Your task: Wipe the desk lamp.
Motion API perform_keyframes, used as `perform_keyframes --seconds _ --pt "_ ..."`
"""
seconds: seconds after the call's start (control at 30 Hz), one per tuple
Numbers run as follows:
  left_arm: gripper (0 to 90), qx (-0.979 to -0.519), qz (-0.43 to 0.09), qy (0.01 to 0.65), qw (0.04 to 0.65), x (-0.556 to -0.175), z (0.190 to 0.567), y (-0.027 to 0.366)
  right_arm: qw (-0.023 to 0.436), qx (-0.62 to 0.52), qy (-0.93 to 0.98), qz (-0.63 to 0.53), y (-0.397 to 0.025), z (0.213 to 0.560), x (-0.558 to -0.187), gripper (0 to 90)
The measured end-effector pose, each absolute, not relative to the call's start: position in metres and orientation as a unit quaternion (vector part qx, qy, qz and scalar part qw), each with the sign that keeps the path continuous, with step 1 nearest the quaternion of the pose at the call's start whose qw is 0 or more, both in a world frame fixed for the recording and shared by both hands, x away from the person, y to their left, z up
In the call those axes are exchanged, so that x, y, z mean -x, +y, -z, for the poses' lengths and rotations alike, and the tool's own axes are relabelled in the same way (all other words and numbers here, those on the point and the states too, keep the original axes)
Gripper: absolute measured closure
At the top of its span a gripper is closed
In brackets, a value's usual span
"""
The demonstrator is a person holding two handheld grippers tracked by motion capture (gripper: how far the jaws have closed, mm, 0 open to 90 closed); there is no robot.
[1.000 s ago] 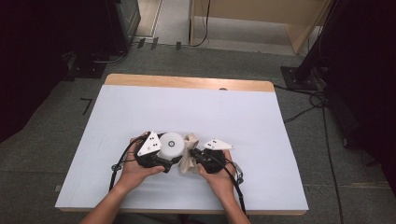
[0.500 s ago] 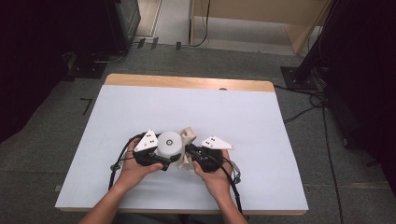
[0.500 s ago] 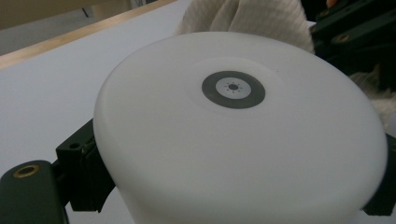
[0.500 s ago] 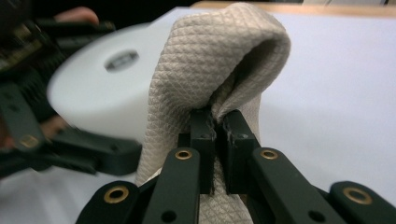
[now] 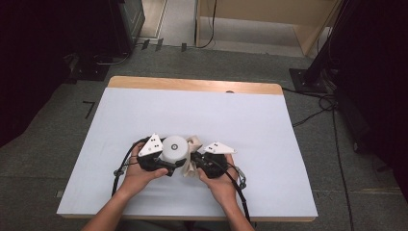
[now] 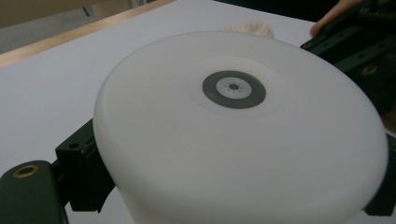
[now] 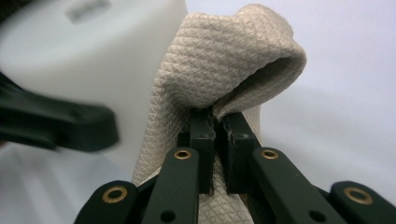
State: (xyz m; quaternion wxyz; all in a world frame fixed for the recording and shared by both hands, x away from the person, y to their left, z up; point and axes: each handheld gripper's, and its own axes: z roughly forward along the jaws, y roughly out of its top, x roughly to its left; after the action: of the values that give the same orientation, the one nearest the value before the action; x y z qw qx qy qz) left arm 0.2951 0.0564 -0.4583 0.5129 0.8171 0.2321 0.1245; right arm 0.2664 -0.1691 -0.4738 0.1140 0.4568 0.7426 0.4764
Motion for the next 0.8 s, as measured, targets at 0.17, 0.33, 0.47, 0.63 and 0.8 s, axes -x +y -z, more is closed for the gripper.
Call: perform_keyframes --seconds 0.17,0.33,0.47,0.63,0.8 --pt "8.1 -0.817 -0.125 0.232 0.513 -0.295 0.458 0.056 0.093 -0.469 0.755 -0.449 -0.167 0.492 -0.271 84.3" --pt "8.0 -0.816 -0.122 0.234 0.513 -0.295 0.458 0.056 0.094 -0.476 0.749 -0.451 -0.167 0.491 -0.27 84.8" --pt "7.9 -0.816 -0.122 0.235 0.513 -0.295 0.458 0.056 0.104 -0.473 0.739 -0.468 -0.167 0.482 -0.267 84.9" --pt "7.8 -0.816 -0.121 0.236 0.514 -0.295 0.459 0.056 0.119 -0.456 0.717 -0.513 -0.173 0.457 -0.262 84.9" --pt "7.7 -0.816 -0.121 0.237 0.514 -0.295 0.459 0.056 0.133 -0.443 0.711 -0.529 -0.174 0.445 -0.258 84.9"
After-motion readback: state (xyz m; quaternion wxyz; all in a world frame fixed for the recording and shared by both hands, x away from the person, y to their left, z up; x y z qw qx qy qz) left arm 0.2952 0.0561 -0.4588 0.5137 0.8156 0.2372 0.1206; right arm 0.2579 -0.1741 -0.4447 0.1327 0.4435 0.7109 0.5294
